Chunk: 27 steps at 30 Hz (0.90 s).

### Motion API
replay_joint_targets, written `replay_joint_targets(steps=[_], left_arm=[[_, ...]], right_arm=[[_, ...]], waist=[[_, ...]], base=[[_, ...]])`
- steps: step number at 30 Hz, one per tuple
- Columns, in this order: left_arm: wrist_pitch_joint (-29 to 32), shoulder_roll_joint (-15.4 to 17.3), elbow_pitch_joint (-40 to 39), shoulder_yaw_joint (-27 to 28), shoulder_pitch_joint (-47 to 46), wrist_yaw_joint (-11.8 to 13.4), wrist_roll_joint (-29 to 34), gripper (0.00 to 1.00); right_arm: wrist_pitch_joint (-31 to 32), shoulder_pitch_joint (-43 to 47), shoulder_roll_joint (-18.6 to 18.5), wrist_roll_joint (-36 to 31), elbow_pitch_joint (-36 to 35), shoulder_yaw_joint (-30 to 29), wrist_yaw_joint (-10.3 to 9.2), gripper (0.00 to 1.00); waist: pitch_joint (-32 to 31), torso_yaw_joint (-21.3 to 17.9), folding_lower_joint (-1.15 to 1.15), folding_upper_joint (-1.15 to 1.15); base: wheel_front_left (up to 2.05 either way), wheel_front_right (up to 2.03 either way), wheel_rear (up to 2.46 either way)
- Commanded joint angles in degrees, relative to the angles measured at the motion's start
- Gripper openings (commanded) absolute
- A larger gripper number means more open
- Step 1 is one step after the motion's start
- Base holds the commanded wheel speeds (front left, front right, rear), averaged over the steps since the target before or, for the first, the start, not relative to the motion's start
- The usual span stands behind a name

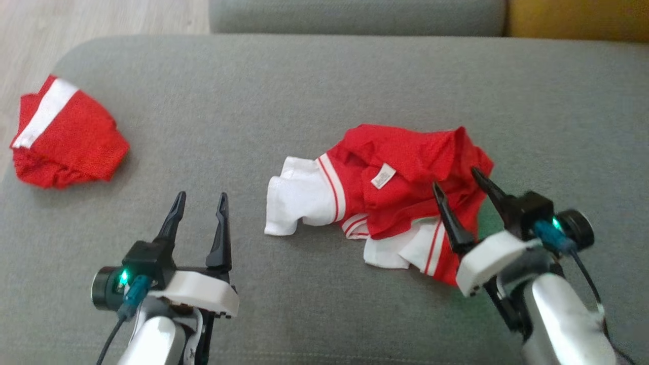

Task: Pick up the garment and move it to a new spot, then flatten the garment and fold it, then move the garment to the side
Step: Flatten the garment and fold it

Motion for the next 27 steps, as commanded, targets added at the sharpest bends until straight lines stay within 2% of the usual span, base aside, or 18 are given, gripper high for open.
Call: replay_joint_targets(steps=[1,5,6,8,11,15,22,27], left_arm=[[-0.6,0.2,-1.4,2.1,-3.2,-0.2,0.5,1.00],[-0.7,-0.5,-0.8,2.3,-4.5,-0.6,0.8,1.00],[-0.7,-0.6,-0.7,2.4,-4.7,-0.6,0.9,1.00],[-0.8,-0.9,-0.8,2.7,-5.1,-0.6,1.2,1.00],[-0.8,-1.2,-1.1,3.3,-5.3,-0.6,1.6,1.00],[-0.8,-1.4,-1.6,4.2,-5.4,-0.9,2.3,1.00],[-0.8,-1.5,-2.0,5.2,-5.3,-1.5,3.2,1.00],[-0.8,-1.7,-2.2,5.6,-5.2,-1.9,3.7,1.00]], right_arm=[[0.6,-3.4,-1.1,-0.6,-0.6,2.2,0.44,1.00],[2.3,-7.4,-3.0,-0.9,3.6,5.4,0.44,1.00],[3.0,-8.1,-3.3,-0.8,4.7,5.9,0.44,0.89],[3.2,-9.4,-3.6,-0.2,5.9,6.5,0.44,0.00],[2.0,-10.5,-3.4,1.4,5.8,5.8,0.44,0.00],[-0.3,-9.9,-2.2,3.3,1.6,2.0,0.44,0.00],[0.5,-4.9,0.3,4.1,-6.9,-10.7,0.44,0.00],[2.9,0.3,2.2,4.9,-8.2,-18.3,0.44,0.00]], waist=[[1.9,1.6,0.00,0.00],[3.5,2.4,0.00,0.00],[3.7,2.5,0.00,0.00],[4.1,2.5,0.00,0.00],[4.5,2.1,0.00,0.00],[4.6,0.8,0.00,0.00],[4.1,-2.1,0.00,0.00],[4.2,-3.3,0.00,0.00]], base=[[0.00,0.00,0.00],[0.00,0.00,0.00],[0.00,0.00,0.00],[0.00,0.00,0.00],[0.00,0.00,0.00],[0.00,0.00,0.00],[0.00,0.00,0.00],[0.00,0.00,0.00]])
